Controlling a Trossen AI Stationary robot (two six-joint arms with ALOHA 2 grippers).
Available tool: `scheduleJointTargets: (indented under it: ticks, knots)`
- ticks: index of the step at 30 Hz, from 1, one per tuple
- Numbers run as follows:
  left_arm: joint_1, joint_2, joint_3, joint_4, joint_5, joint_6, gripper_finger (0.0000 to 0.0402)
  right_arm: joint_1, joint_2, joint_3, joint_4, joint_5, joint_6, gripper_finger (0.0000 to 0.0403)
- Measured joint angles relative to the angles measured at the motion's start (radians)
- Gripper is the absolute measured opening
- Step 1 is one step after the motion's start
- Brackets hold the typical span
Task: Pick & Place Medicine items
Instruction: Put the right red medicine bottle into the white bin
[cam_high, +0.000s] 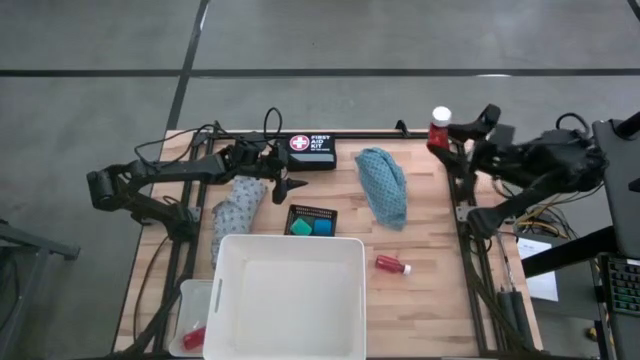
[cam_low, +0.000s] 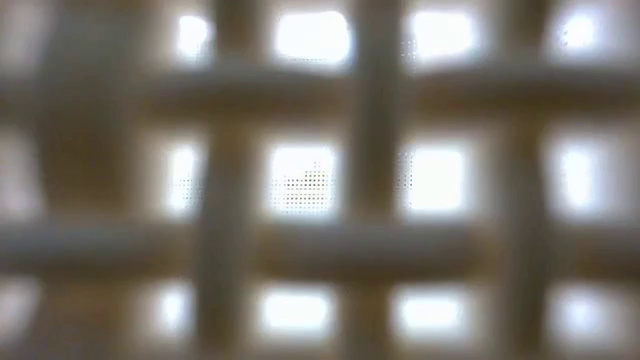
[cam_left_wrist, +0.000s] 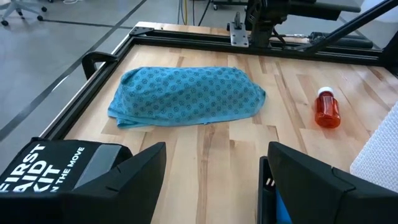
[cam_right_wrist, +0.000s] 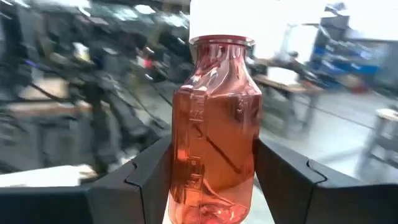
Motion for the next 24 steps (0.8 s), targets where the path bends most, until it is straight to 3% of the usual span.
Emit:
scheduleJointTargets:
  ticks: [9, 16, 24]
  knots:
    - [0.0, 0.0, 0.0, 0.0, 0.0, 0.002, 0.0285, -0.122, 0.143, 0.034, -0.098, -0.008, 0.153, 0.0203]
    - [0.0, 0.0, 0.0, 0.0, -0.038, -0.005, 0.0285, -0.252, 0.274, 0.033, -0.122, -0.306, 0.275, 0.0203]
    - [0.0, 0.0, 0.001, 0.064, -0.037, -0.164, 0.0285, -0.37, 0.392, 0.032, -0.189, -0.34, 0.332, 0.0203]
